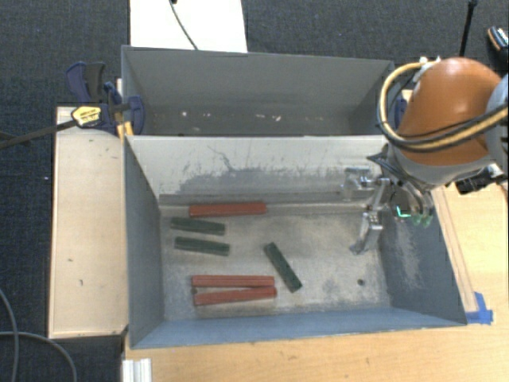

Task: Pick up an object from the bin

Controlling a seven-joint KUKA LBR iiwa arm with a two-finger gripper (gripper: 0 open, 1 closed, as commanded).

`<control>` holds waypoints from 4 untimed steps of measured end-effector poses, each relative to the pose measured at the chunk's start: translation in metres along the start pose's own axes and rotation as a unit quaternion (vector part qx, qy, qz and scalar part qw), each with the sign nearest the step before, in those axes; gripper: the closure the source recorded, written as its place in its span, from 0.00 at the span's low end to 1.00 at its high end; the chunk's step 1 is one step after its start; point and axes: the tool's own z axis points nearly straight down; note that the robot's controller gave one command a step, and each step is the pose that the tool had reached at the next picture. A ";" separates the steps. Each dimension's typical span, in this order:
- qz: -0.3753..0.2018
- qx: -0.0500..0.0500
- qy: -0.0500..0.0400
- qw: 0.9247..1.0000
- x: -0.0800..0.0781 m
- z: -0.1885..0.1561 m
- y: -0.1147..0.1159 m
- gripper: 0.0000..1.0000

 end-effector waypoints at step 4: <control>-0.051 0.000 -0.008 0.999 0.027 -0.005 0.137 1.00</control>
Offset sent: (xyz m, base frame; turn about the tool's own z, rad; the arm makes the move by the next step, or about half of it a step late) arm -0.0434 0.0907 -0.0433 0.0147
